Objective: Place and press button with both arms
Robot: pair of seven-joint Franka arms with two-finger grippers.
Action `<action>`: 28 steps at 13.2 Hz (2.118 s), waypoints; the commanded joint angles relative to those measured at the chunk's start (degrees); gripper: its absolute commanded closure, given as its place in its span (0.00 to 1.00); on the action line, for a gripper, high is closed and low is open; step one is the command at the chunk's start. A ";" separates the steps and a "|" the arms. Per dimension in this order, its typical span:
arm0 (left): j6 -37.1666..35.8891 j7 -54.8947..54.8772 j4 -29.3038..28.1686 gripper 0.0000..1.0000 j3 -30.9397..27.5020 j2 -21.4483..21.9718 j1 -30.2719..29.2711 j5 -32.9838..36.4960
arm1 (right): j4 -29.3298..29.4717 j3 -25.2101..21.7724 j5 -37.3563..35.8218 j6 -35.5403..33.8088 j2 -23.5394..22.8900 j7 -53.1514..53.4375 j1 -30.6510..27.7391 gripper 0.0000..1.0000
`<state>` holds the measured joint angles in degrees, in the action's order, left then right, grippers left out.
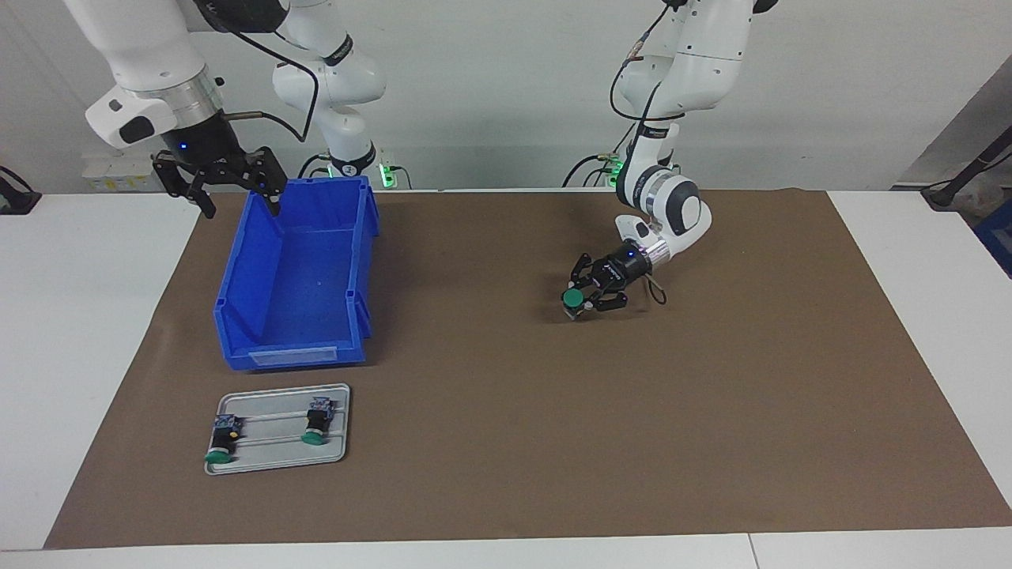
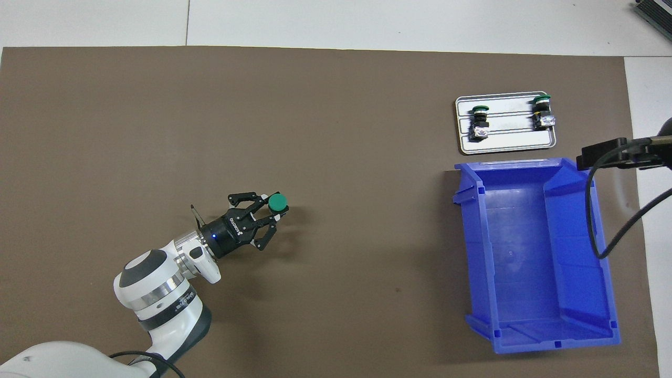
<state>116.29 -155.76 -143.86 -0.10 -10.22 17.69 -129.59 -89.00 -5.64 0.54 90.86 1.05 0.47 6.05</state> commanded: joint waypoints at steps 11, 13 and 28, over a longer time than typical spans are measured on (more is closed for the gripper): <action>1.57 -2.35 -2.83 0.32 -0.87 0.81 1.83 -1.46 | -1.71 0.28 0.25 0.20 1.50 0.06 -0.33 0.01; 1.83 -0.78 -3.00 0.32 -0.87 0.81 2.26 -1.20 | -1.71 0.28 0.34 0.20 1.50 0.06 -0.33 0.01; 1.92 15.92 -3.53 0.18 -1.22 4.50 1.39 8.29 | -1.71 0.28 0.25 0.20 1.50 0.06 -0.33 0.01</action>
<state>117.32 -142.13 -146.35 -1.25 -8.24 19.91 -123.44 -89.00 -5.64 0.54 90.86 1.05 0.47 6.05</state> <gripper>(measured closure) 0.176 0.009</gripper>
